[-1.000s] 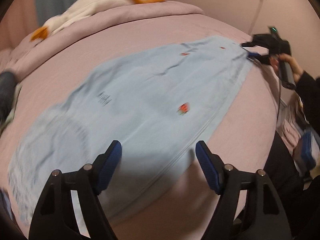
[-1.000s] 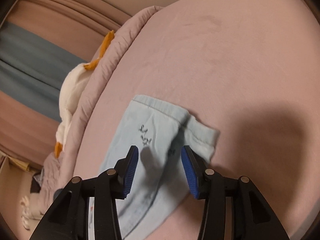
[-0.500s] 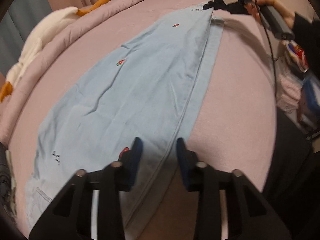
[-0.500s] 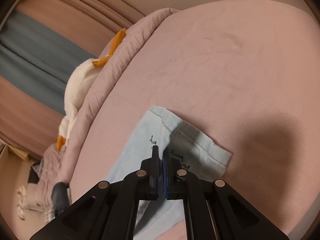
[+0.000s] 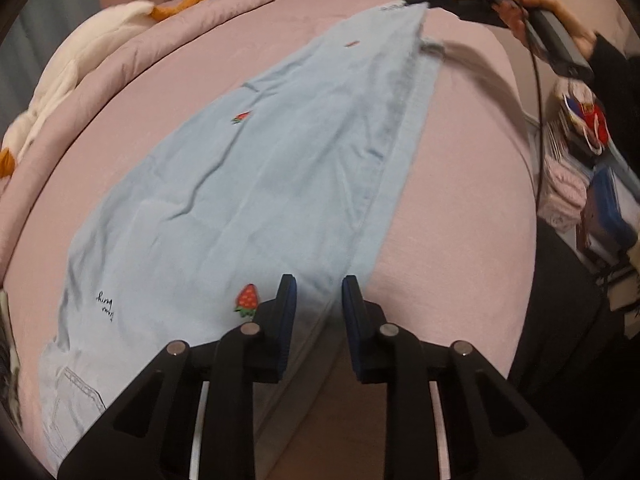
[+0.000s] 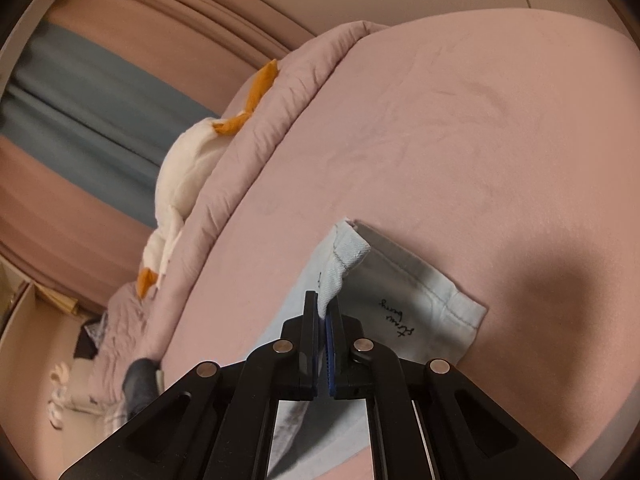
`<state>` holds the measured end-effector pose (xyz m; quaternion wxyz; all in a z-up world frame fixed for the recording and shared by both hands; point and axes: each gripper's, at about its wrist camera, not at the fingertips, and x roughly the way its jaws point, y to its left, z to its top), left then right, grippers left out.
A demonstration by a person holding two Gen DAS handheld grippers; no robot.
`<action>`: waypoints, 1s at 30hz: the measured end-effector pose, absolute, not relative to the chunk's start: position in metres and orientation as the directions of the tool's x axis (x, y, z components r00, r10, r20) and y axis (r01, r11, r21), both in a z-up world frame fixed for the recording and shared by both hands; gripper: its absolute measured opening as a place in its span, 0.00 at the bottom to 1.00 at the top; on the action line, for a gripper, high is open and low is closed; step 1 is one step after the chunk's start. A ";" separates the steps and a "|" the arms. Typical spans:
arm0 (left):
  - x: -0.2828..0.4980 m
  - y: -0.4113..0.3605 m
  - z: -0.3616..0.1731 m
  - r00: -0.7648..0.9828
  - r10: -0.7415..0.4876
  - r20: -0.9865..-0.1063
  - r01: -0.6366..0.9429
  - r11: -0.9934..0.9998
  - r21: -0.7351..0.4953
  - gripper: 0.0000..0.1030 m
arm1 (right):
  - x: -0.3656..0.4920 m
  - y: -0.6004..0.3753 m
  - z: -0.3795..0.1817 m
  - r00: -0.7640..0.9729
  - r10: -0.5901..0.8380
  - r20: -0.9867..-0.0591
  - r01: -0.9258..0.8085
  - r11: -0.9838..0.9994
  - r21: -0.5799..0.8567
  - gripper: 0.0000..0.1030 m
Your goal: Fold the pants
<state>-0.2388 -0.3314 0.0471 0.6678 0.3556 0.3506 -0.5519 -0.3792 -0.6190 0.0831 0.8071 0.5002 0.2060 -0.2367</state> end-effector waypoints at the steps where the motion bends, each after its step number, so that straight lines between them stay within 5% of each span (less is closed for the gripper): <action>1: -0.242 -0.331 0.047 0.155 -0.488 -0.859 0.986 0.125 0.106 0.23 | -0.379 -0.620 0.081 0.800 -0.175 -0.574 0.592 0.382 0.709 0.04; 6: -0.244 -0.336 0.046 0.186 -0.481 -0.857 0.981 0.132 0.139 0.21 | -0.379 -0.626 0.077 0.802 -0.161 -0.575 0.590 0.366 0.720 0.04; 8: -0.241 -0.336 0.050 0.170 -0.498 -0.851 0.983 0.146 0.111 0.08 | -0.378 -0.626 0.081 0.804 -0.163 -0.572 0.586 0.380 0.716 0.04; 10: -0.240 -0.334 0.056 0.174 -0.520 -0.836 0.981 0.163 0.102 0.05 | -0.378 -0.625 0.082 0.802 -0.165 -0.574 0.587 0.388 0.710 0.04; 17: -0.239 -0.317 0.069 0.108 -0.572 -0.813 0.985 0.171 0.011 0.05 | -0.397 -0.623 0.060 0.769 -0.172 -0.616 0.632 0.353 0.690 0.04; 25: -0.247 -0.323 0.051 0.163 -0.513 -0.843 0.980 0.184 0.078 0.13 | -0.414 -0.632 0.019 0.747 -0.139 -0.650 0.662 0.248 0.707 0.04; 27: -0.244 -0.316 0.058 0.165 -0.528 -0.833 0.975 0.214 0.057 0.17 | -0.416 -0.629 0.038 0.705 -0.207 -0.678 0.706 0.297 0.643 0.12; 29: -0.241 -0.301 0.072 0.161 -0.579 -0.799 0.968 0.250 0.014 0.31 | -0.418 -0.622 0.058 0.654 -0.296 -0.696 0.752 0.349 0.559 0.38; 30: -0.237 -0.295 0.077 0.161 -0.600 -0.783 0.964 0.267 -0.006 0.36 | -0.416 -0.614 0.072 0.633 -0.349 -0.691 0.769 0.386 0.509 0.42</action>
